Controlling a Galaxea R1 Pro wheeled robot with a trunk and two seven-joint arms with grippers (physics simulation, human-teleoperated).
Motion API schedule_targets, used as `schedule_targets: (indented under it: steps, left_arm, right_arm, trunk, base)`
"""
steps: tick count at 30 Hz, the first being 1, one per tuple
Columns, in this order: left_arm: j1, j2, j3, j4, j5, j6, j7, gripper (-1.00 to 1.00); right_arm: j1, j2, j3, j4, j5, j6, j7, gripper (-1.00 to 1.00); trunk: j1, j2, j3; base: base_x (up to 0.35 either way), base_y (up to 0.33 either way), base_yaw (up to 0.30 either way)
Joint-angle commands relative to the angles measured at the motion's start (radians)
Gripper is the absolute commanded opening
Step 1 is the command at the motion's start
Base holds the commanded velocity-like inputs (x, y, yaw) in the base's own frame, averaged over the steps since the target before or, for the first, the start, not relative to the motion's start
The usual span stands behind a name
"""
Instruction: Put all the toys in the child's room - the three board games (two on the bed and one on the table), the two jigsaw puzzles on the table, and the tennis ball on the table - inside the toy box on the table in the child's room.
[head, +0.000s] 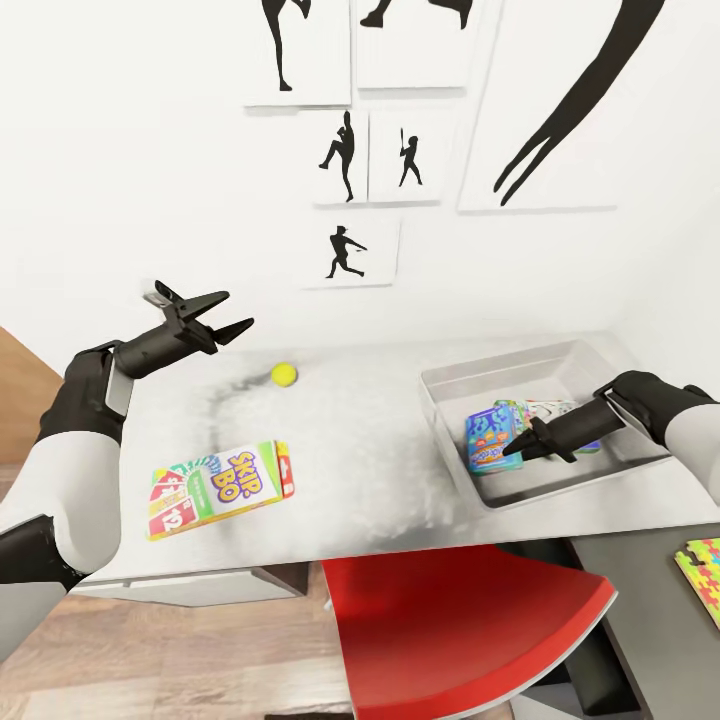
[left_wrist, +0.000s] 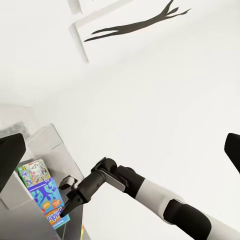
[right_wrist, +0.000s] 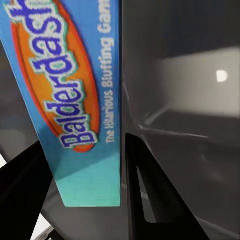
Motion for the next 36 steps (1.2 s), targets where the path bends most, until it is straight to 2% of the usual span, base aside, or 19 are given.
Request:
schedule_targets:
  steps: [1,23,27,36]
  left_arm:
    - [-0.001,0.0,0.0,0.0,-0.002,0.011,-0.005,1.0]
    - [-0.001,0.0,-0.001,0.0,-0.002,0.011,-0.005,1.0]
    - [-0.001,-0.006,0.001,0.0,0.001,0.011,-0.005,1.0]
    - [-0.001,0.003,-0.001,0.0,-0.001,0.011,-0.005,1.0]
  right_arm:
    - [-0.001,-0.001,0.006,-0.002,-0.003,0.007,0.004,-1.0]
    - [-0.001,-0.004,0.005,-0.001,-0.005,0.007,0.006,-1.0]
    - [-0.001,0.017,0.005,0.005,-0.005,-0.006,0.005,-1.0]
    - [-0.001,0.036,0.005,0.021,-0.005,-0.015,0.003,-1.0]
  trunk:
    - [0.001,-0.002,-0.002]
    - [0.001,-0.002,-0.002]
    - [0.001,-0.002,-0.002]
    - [0.001,-0.002,-0.002]
  base:
    - [0.0,0.0,0.0]
    - [0.0,0.0,0.0]
    - [0.0,0.0,0.0]
    - [0.0,0.0,0.0]
